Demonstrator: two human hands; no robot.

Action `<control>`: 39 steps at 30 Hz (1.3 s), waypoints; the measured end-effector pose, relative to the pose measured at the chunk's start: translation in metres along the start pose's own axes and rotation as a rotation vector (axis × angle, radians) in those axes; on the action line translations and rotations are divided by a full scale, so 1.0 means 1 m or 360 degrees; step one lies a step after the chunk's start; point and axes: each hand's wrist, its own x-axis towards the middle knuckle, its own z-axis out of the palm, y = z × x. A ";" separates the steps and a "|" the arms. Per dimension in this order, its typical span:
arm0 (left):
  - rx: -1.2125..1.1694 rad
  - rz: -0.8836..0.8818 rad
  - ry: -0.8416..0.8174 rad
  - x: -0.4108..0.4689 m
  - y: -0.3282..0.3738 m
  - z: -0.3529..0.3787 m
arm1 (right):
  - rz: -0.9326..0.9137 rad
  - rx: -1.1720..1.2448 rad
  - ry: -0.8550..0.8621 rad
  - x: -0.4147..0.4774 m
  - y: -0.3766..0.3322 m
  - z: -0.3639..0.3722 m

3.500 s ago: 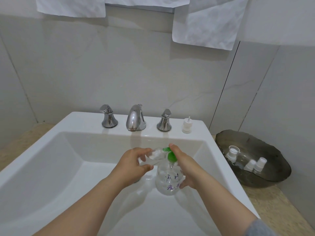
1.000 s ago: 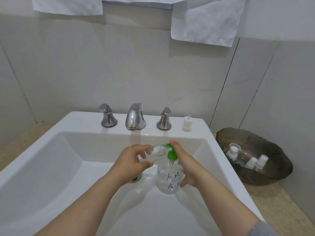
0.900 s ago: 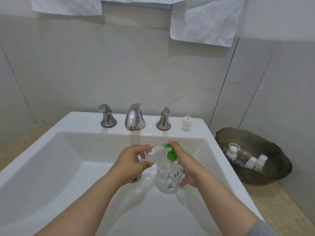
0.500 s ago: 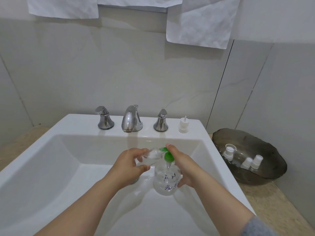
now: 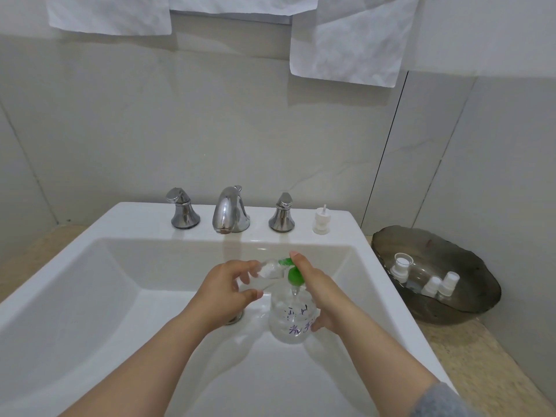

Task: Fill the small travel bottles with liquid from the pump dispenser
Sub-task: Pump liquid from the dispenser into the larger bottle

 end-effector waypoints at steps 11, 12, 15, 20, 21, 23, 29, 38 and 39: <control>-0.0109 0.0025 0.0021 0.001 0.000 -0.003 | 0.0103 0.0010 -0.0118 0.003 -0.003 0.004; -0.0100 0.0021 0.0022 0.001 0.000 -0.003 | 0.0102 0.0017 -0.0121 0.002 -0.003 0.003; -0.0081 0.0031 0.0032 0.001 0.000 -0.002 | 0.0095 0.0023 -0.0118 0.001 -0.003 0.003; -0.0054 0.0020 0.0031 0.001 0.001 -0.001 | 0.0094 0.0043 -0.0078 0.001 -0.003 0.003; -0.0050 0.0019 0.0031 0.001 0.000 -0.001 | 0.0086 0.0039 -0.0077 0.000 -0.004 0.003; -0.0034 0.0018 0.0031 0.000 0.000 -0.001 | 0.0070 0.0019 -0.0077 0.000 -0.006 0.002; 0.0047 0.0000 -0.0010 -0.001 0.000 0.001 | 0.0015 -0.0034 -0.0060 -0.005 -0.006 0.000; 0.0057 0.0008 -0.0017 -0.001 0.001 -0.002 | 0.0019 -0.0020 -0.0023 -0.004 -0.004 -0.003; 0.0046 0.0017 -0.0019 -0.001 0.001 -0.002 | 0.0025 -0.0009 -0.0048 -0.002 -0.004 -0.003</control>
